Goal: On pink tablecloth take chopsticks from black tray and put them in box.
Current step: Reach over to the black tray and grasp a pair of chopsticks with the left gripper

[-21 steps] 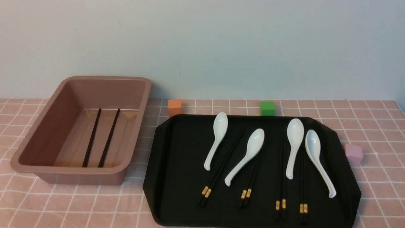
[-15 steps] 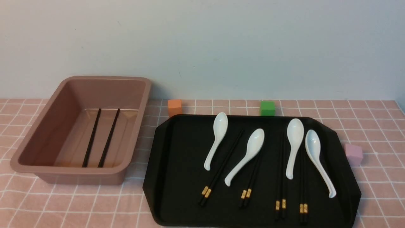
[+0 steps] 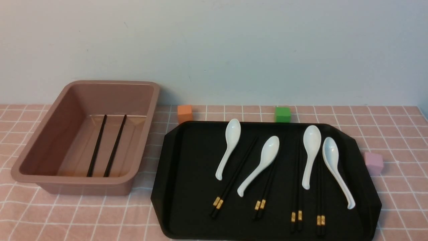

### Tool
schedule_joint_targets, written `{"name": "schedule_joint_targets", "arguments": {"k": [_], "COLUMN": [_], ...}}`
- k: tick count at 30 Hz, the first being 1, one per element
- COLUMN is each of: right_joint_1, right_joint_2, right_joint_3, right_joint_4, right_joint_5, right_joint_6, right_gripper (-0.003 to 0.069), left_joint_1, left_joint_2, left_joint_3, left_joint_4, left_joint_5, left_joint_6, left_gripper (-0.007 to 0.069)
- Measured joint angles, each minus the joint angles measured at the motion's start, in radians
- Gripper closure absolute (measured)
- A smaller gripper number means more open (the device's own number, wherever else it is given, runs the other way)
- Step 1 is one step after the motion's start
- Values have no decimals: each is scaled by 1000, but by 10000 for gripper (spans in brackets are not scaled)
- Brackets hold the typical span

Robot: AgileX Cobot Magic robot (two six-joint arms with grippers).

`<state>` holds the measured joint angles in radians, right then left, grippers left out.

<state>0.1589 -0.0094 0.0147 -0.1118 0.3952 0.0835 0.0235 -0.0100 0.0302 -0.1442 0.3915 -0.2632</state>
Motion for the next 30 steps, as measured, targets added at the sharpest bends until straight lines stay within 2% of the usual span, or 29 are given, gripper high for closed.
{"name": "schedule_joint_targets", "arguments": {"k": [5, 8, 10, 11, 12, 14, 18, 21, 26, 29, 30], "right_joint_1": [0, 0, 0, 0, 0, 0, 0, 0, 0, 0, 0], "right_joint_2": [0, 0, 0, 0, 0, 0, 0, 0, 0, 0, 0], "right_joint_3": [0, 0, 0, 0, 0, 0, 0, 0, 0, 0, 0], "right_joint_4": [0, 0, 0, 0, 0, 0, 0, 0, 0, 0, 0], "right_joint_5": [0, 0, 0, 0, 0, 0, 0, 0, 0, 0, 0], "right_joint_6": [0, 0, 0, 0, 0, 0, 0, 0, 0, 0, 0], "right_gripper": [419, 419, 419, 419, 419, 419, 419, 419, 419, 419, 419], "left_joint_1": [0, 0, 0, 0, 0, 0, 0, 0, 0, 0, 0], "left_joint_2": [0, 0, 0, 0, 0, 0, 0, 0, 192, 450, 450], "left_joint_3": [0, 0, 0, 0, 0, 0, -4, -60, -356, -552, -552], "left_joint_4": [-1, -69, -227, -241, -343, -434, -497, -502, -483, -456, -455], "left_joint_5": [-40, -86, -150, -155, -191, -237, -283, -227, 105, 378, 378], "left_joint_6": [-3, -47, -143, -143, -203, -235, -254, -238, 23, 220, 220], "left_gripper": [550, 549, 546, 546, 545, 543, 536, 535, 535, 533, 533]}}
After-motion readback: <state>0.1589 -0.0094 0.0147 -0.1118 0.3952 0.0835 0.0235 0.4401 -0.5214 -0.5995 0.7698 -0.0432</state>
